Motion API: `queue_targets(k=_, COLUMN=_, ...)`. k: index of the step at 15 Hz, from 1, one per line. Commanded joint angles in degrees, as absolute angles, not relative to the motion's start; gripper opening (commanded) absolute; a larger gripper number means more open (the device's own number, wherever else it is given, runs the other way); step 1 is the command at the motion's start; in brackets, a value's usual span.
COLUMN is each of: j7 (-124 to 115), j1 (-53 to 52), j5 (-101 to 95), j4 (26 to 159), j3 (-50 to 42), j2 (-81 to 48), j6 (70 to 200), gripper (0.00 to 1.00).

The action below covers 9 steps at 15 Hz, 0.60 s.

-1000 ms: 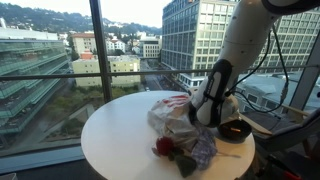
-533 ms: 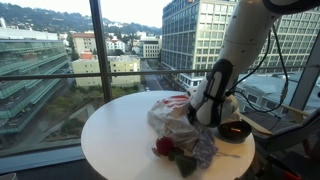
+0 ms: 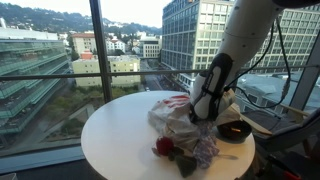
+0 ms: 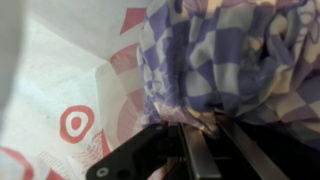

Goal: Remove the objects in the white bag

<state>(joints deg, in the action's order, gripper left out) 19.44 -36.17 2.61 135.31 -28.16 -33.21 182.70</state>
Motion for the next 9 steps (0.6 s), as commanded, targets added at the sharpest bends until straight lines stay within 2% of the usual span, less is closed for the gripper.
queue_targets(k=1, j7=8.05, j1=-41.77, j5=-1.83, j4=134.16, j3=-34.08, j2=-30.75, j6=168.75, gripper=0.04)
queue_targets(k=3, j7=1.19, j1=-41.58, j5=-6.24, j4=132.62, j3=-33.97, j2=-28.24, j6=159.57, gripper=0.05)
queue_targets(k=6, j7=-6.73, j1=-36.76, j5=-10.64, j4=130.65, j3=-28.21, j2=-22.17, j6=146.44, gripper=0.05)
queue_targets(k=7, j7=-3.40, j1=-40.38, j5=-4.32, j4=130.31, j3=-30.49, j2=-21.14, j6=141.59, gripper=0.05)
queue_targets(k=9, j7=-2.20, j1=-39.01, j5=-0.06, j4=129.27, j3=-28.17, j2=-17.05, j6=132.61, gripper=0.05)
